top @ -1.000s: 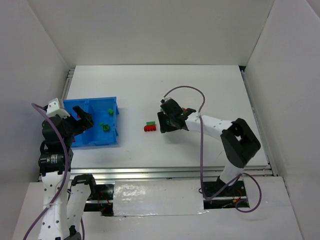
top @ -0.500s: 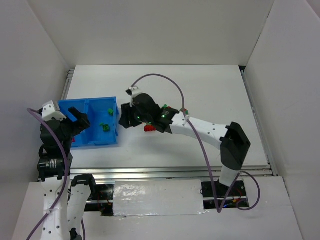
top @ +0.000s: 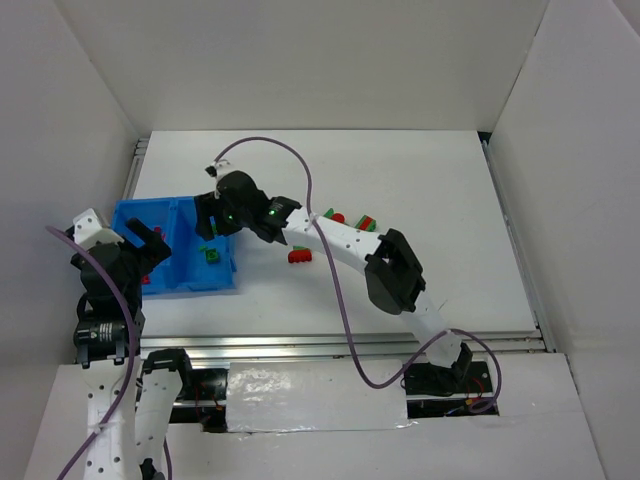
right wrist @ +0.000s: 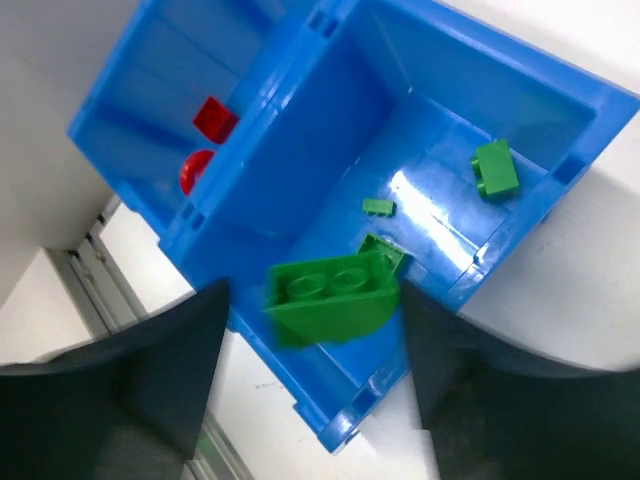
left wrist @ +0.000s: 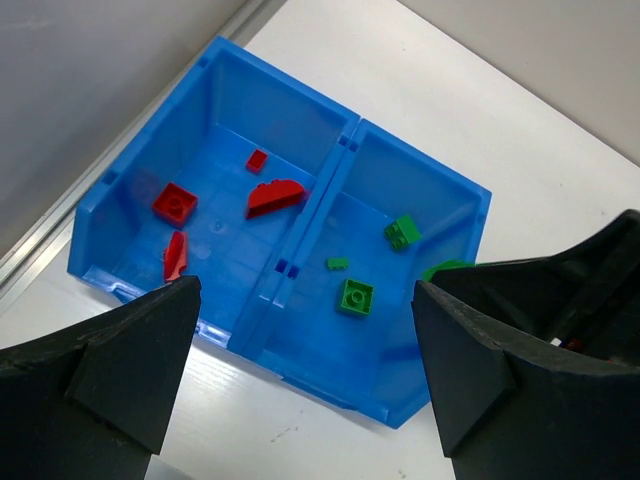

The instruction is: Sort the legos into containers by color

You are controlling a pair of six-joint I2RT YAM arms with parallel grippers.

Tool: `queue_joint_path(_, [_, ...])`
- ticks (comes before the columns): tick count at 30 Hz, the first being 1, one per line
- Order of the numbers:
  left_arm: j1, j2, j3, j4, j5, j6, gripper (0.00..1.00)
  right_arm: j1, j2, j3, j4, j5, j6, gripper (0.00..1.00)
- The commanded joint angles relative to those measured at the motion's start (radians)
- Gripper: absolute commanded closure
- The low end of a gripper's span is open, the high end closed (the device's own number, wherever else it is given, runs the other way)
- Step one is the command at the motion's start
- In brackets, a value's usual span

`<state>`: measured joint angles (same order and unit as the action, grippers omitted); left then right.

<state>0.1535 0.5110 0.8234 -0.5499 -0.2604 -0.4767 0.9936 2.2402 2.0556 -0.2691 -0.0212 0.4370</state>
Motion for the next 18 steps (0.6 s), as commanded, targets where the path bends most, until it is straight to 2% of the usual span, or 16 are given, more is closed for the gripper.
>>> queue_joint_path(1, [-0.003, -0.008, 0.045, 0.01, -0.05, -0.014, 0.01, 0.016, 0.027, 0.107, -0.05, -0.011, -0.035, 0.2])
queue_joint_path(3, [-0.003, -0.009, 0.046, 0.005, -0.056, -0.017, 0.0, 0.016, 0.027, 0.126, -0.064, 0.0, -0.037, 0.11])
queue_joint_path(4, [-0.003, -0.009, 0.046, 0.004, -0.062, -0.017, 0.0, 0.013, 0.022, 0.129, -0.07, 0.001, -0.046, 0.02])
queue_joint_path(5, [-0.003, -0.011, 0.045, 0.001, -0.069, -0.019, 0.01, 0.014, 0.015, 0.127, -0.073, 0.004, -0.049, 0.0])
queue_joint_path(8, [-0.003, -0.014, 0.045, 0.001, -0.073, -0.02, 0.0, 0.013, -0.025, 0.103, -0.09, 0.02, -0.066, 0.0])
queue_joint_path(9, [-0.003, -0.015, 0.046, -0.001, -0.074, -0.02, 0.0, 0.013, -0.063, 0.089, -0.102, 0.08, -0.067, 0.0])
queue_joint_path(11, [-0.003, -0.016, 0.046, 0.001, -0.069, -0.019, 0.01, 0.008, -0.128, -0.013, -0.122, 0.148, -0.043, 0.0])
queue_joint_path(13, [-0.003, -0.017, 0.039, 0.014, -0.042, -0.011, 0.01, 0.001, -0.288, -0.191, -0.101, 0.245, -0.02, 0.0])
queue_joint_path(16, [-0.005, -0.014, 0.033, 0.028, 0.003, 0.0, 0.0, -0.009, -0.376, -0.367, -0.149, 0.399, 0.02, 0.0])
queue_joint_path(18, [-0.005, -0.011, 0.029, 0.036, 0.03, 0.007, 0.0, -0.022, -0.442, -0.443, -0.177, 0.435, 0.068, 0.0])
